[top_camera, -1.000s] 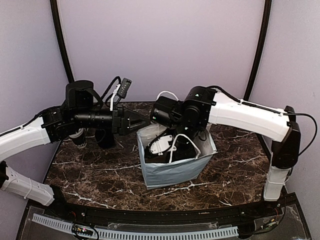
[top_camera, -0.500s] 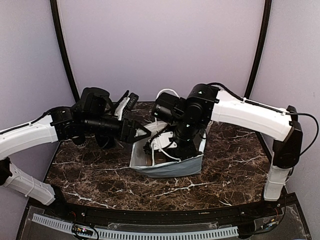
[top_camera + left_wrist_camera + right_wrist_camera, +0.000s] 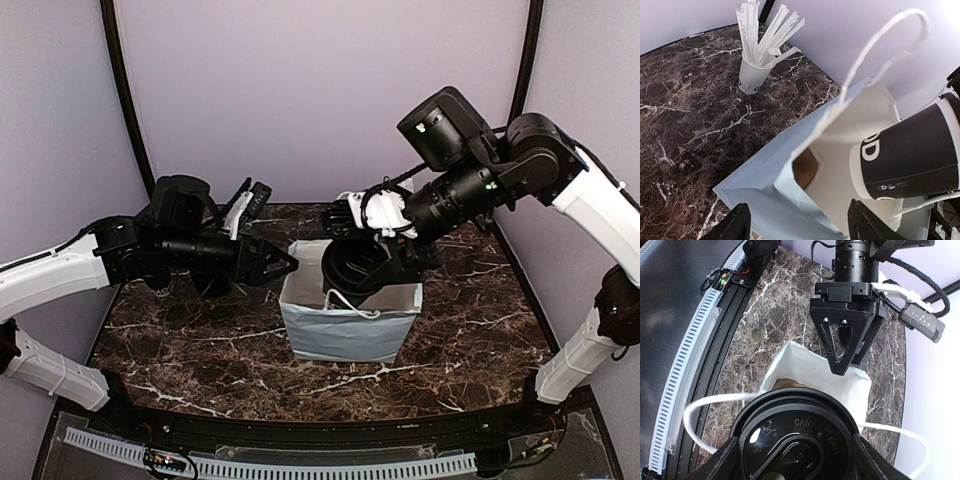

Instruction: Pack the takeout coffee

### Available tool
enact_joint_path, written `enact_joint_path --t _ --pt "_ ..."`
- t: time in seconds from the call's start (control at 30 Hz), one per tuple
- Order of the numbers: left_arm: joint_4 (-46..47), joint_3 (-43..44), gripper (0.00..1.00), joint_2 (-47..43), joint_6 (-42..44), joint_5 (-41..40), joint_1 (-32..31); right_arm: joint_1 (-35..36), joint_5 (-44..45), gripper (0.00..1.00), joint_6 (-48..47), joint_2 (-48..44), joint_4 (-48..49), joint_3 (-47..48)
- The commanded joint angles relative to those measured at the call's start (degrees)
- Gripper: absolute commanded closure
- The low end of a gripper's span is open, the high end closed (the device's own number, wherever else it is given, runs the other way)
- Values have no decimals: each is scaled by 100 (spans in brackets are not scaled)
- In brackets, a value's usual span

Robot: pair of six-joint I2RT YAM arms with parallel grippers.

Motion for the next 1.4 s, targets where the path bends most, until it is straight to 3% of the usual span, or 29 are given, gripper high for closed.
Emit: enact_joint_path --t 0.0,0.37,0.57,0.73,0.93,1.07,1.2,1.37 --pt "412 -75 31 -334 190 206 -29 27 -238 68 -37 186 199 67" --pt "332 86 28 -438 432 98 -29 21 342 68 -9 -35 587 560" --pt "134 372 27 -360 677 -134 -21 -4 1428 68 -126 -375 903 787" --pt "35 595 26 -302 875 -289 -8 -807 1640 68 26 -872 823 616" --pt "27 684 25 -205 956 -332 43 -2204 1327 66 38 -1701 701 -652" --pt "19 673 25 -184 1011 -335 70 -3204 636 67 211 -2199 510 -1774" --pt "90 547 25 -253 1018 -367 119 -3664 -1 66 297 -2678 618 -3469" --pt "199 394 25 -326 920 -274 159 -3924 -467 66 188 -3018 1456 -5154"
